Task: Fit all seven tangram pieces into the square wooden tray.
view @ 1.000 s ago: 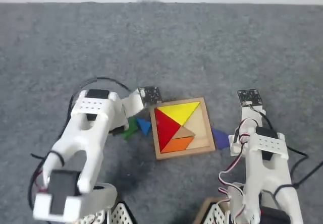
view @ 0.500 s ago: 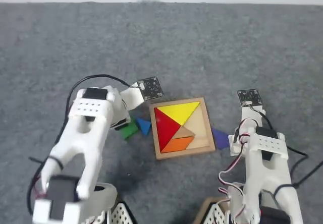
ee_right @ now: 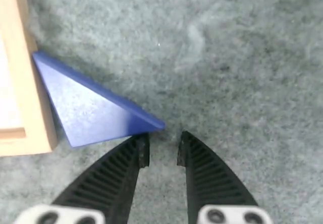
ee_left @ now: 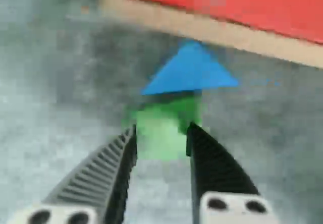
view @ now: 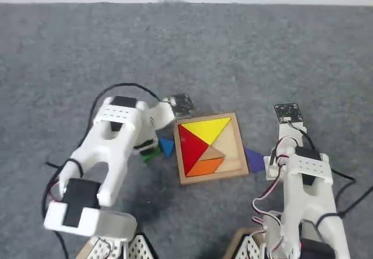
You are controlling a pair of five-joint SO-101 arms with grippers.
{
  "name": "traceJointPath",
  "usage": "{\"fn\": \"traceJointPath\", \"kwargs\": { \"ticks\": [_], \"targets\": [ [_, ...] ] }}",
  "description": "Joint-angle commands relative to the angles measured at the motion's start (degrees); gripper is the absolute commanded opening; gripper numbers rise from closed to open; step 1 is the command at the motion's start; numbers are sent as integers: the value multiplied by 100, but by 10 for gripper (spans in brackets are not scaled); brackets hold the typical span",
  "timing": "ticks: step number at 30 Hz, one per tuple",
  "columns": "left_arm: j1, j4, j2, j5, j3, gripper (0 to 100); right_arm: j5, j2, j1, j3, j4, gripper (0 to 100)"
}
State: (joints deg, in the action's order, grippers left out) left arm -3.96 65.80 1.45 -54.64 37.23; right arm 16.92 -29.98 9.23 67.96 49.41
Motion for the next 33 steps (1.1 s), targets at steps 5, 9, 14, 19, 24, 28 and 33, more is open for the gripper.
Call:
{"fn": "traceJointPath", "kwargs": {
  "ticks": [5,9,14,19,24,28,33],
  "targets": [
    [-360,18,246,299,312,160,79,4,22,-18,-145,112],
    [-360,-88,237,369,374,159,79,4,22,-18,-145,112],
    [26,-88,264,519,31,163,79,4,22,-18,-136,112],
    [563,-105,290,510,-189,200,79,4,22,-18,-136,112],
    [677,-264,308,316,-145,207,79,4,22,-18,-136,112],
    [668,-237,651,308,-286,207,79,4,22,-18,-136,112],
    [589,255,1116,79,-743,182,79,4,22,-18,-136,112]
  ]
}}
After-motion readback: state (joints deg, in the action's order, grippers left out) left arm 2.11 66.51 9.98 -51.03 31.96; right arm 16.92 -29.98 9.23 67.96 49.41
